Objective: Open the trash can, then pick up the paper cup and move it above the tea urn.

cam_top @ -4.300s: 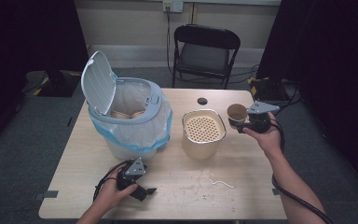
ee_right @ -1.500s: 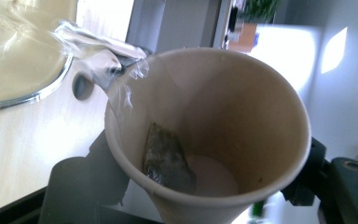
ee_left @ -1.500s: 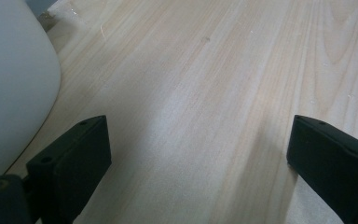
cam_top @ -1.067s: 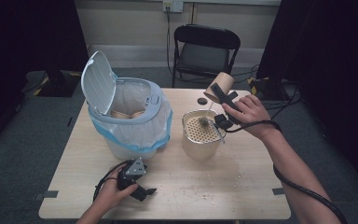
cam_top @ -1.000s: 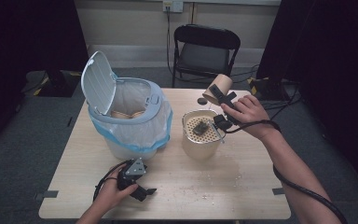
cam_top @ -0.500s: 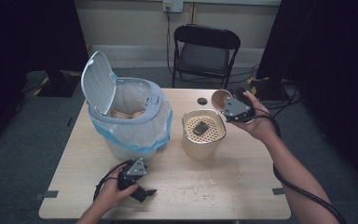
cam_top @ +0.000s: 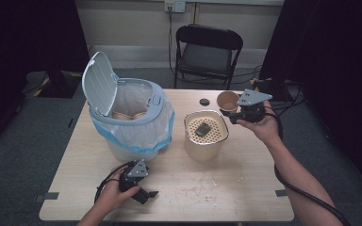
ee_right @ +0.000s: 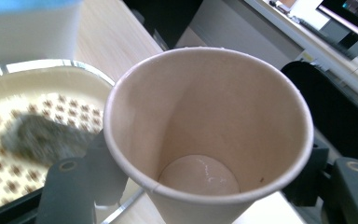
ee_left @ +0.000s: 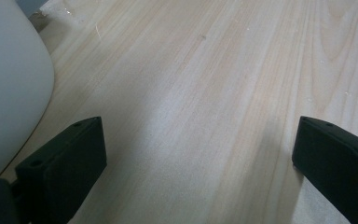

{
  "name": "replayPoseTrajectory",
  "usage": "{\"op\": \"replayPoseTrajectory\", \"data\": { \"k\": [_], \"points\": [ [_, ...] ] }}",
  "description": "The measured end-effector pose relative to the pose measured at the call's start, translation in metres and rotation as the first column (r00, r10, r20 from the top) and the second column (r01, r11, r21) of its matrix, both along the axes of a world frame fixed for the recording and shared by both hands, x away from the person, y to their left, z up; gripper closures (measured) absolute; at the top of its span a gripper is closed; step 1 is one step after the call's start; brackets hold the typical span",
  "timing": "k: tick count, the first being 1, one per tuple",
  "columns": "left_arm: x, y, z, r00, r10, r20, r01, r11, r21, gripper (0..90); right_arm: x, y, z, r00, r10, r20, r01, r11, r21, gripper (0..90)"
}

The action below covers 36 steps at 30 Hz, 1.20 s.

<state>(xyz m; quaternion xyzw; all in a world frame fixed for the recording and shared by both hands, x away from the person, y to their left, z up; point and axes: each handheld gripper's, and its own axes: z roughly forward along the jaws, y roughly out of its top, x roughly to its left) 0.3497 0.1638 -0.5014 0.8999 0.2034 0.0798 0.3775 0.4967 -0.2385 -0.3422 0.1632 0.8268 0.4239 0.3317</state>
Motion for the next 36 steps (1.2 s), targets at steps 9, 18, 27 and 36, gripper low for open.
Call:
{"op": "replayPoseTrajectory", "data": {
  "k": [9, 18, 27, 36],
  "points": [
    [0.0, 0.0, 0.0, 1.0, 0.002, 0.001, -0.002, 1.0, -0.002, 2.1, 0.005, 0.001, 0.011, 0.9974, 0.006, -0.072, 0.0, 0.996, 0.086, 30.1],
    [-0.001, -0.002, -0.002, 0.9999, 0.015, 0.005, -0.015, 0.9994, -0.031, 1.3, 0.006, 0.007, 0.02, 0.9943, 0.023, -0.104, -0.009, 0.991, 0.134, 29.8],
    [0.0, -0.002, -0.002, 0.9999, 0.008, 0.014, -0.007, 0.9997, -0.022, 0.1, 0.009, 0.016, 0.028, 0.9858, 0.055, -0.159, -0.028, 0.985, 0.169, 29.4],
    [0.0, -0.002, -0.002, 0.9999, 0.006, 0.009, -0.006, 0.9997, -0.025, 0.1, 0.011, 0.029, 0.034, 0.9798, 0.081, -0.183, -0.049, 0.984, 0.171, 29.2]
  ]
}}
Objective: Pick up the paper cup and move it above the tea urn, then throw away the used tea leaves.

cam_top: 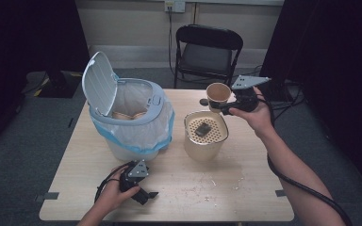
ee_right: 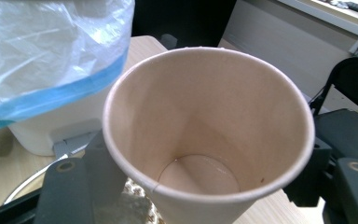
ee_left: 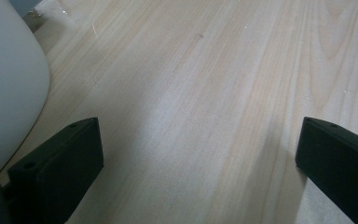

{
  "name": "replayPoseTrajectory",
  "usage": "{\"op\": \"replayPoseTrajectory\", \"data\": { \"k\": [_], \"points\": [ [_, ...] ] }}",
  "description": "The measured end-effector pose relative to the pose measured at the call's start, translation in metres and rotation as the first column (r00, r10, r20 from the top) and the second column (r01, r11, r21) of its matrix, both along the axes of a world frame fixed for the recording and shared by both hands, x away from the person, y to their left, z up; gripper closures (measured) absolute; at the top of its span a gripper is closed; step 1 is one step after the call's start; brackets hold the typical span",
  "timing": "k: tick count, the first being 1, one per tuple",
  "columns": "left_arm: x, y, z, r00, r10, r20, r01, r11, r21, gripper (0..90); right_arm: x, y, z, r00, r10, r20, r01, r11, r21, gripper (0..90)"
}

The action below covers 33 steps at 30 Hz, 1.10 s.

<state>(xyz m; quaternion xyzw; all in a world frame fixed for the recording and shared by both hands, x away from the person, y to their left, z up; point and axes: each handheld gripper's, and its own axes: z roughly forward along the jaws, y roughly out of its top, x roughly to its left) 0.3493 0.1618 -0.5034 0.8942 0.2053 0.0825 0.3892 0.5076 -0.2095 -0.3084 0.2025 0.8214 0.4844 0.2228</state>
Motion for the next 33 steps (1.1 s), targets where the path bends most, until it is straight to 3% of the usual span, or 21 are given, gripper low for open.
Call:
{"op": "replayPoseTrajectory", "data": {
  "k": [8, 11, 19, 33],
  "points": [
    [0.0, 0.001, 0.002, 0.9998, -0.016, -0.013, 0.016, 0.9998, 0.014, 0.1, 0.001, 0.01, 0.009, 0.9997, 0.022, -0.011, -0.022, 1.0, -0.001, 29.1],
    [0.0, 0.001, 0.002, 0.9998, -0.016, -0.013, 0.016, 0.9998, 0.014, 0.1, 0.002, 0.013, 0.011, 0.999, 0.033, -0.03, -0.032, 0.999, 0.03, 29.0],
    [0.0, 0.001, 0.002, 0.9998, -0.015, -0.012, 0.016, 0.9998, 0.015, 0.0, 0.003, 0.023, 0.016, 0.998, 0.057, -0.029, -0.057, 0.998, 0.009, 28.8],
    [0.001, 0.001, 0.002, 0.9998, -0.018, -0.012, 0.018, 0.9997, 0.014, 0.0, 0.007, 0.044, 0.033, 0.9938, 0.1, -0.049, -0.099, 0.995, 0.016, 28.6]
  ]
}}
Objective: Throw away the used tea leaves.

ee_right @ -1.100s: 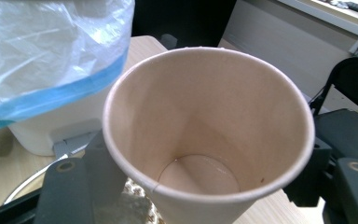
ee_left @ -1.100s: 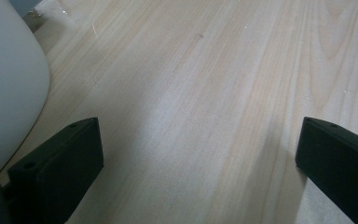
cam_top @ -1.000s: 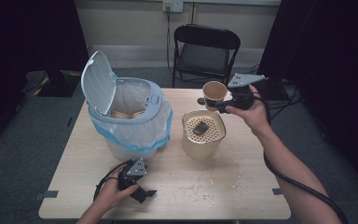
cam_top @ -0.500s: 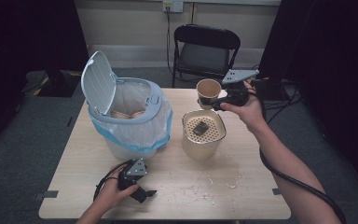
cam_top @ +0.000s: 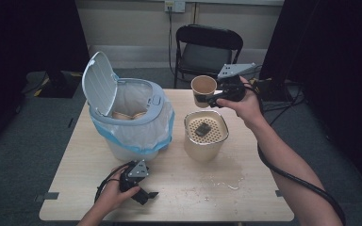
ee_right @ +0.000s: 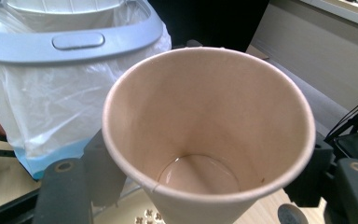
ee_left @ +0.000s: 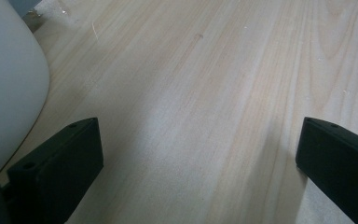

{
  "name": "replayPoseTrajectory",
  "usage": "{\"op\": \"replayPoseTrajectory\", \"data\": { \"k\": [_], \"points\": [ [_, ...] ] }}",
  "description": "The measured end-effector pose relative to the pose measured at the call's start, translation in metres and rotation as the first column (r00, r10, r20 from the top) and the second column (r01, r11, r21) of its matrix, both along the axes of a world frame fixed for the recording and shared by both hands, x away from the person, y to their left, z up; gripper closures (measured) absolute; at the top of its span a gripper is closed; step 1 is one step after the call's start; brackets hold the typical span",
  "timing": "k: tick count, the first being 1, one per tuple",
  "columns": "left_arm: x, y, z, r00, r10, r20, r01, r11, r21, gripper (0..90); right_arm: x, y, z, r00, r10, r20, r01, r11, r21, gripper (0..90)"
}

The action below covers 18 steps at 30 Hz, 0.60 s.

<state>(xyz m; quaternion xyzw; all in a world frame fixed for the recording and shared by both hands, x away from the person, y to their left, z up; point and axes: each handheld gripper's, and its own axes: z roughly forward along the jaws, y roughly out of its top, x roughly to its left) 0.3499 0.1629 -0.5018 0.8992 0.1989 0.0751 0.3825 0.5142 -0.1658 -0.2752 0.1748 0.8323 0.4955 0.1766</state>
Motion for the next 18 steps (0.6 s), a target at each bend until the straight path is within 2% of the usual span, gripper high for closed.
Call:
{"op": "replayPoseTrajectory", "data": {
  "k": [5, 18],
  "points": [
    [0.0, 0.0, 0.001, 1.0, 0.007, 0.005, -0.007, 0.9999, 0.013, 0.0, 0.001, 0.007, 0.008, 0.9999, 0.016, -0.005, -0.016, 1.0, -0.003, 28.5],
    [0.0, 0.0, 0.001, 1.0, 0.006, 0.002, -0.006, 0.9999, 0.01, 0.0, 0.007, 0.022, 0.029, 0.999, 0.043, -0.012, -0.043, 0.999, -0.014, 28.4]
  ]
}}
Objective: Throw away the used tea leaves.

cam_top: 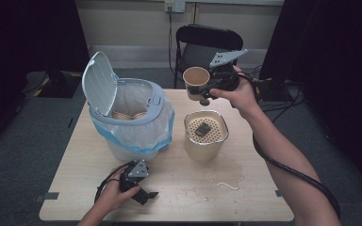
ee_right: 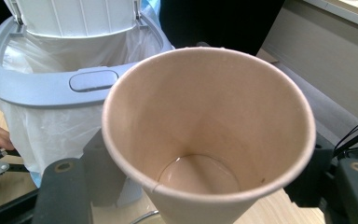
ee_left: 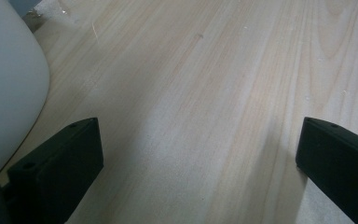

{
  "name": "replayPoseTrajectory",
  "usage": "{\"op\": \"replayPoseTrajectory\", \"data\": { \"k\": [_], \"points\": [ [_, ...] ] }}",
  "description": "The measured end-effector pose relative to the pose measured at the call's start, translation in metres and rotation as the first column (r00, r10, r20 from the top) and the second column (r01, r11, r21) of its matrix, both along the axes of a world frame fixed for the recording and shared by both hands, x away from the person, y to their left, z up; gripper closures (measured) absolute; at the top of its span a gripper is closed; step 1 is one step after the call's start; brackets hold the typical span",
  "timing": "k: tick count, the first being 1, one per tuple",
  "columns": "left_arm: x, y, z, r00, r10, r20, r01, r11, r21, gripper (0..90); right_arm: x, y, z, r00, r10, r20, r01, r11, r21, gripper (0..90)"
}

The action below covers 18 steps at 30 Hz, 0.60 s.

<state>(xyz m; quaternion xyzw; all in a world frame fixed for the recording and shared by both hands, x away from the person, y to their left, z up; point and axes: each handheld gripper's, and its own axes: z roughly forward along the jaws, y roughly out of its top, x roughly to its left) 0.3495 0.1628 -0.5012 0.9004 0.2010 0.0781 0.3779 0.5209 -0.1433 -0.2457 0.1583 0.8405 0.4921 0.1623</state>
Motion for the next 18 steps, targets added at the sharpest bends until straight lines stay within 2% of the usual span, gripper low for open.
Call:
{"op": "replayPoseTrajectory", "data": {
  "k": [10, 18],
  "points": [
    [0.0, 0.0, 0.0, 1.0, 0.0, 0.0, 0.0, 1.0, -0.001, 0.0, 0.003, 0.009, 0.008, 0.9999, 0.007, -0.015, -0.007, 1.0, -0.005, 28.3],
    [0.0, 0.0, 0.0, 1.0, 0.0, 0.0, 0.0, 1.0, 0.001, 0.0, -0.001, 0.026, 0.016, 0.9988, 0.044, -0.019, -0.045, 0.999, -0.016, 28.2]
  ]
}}
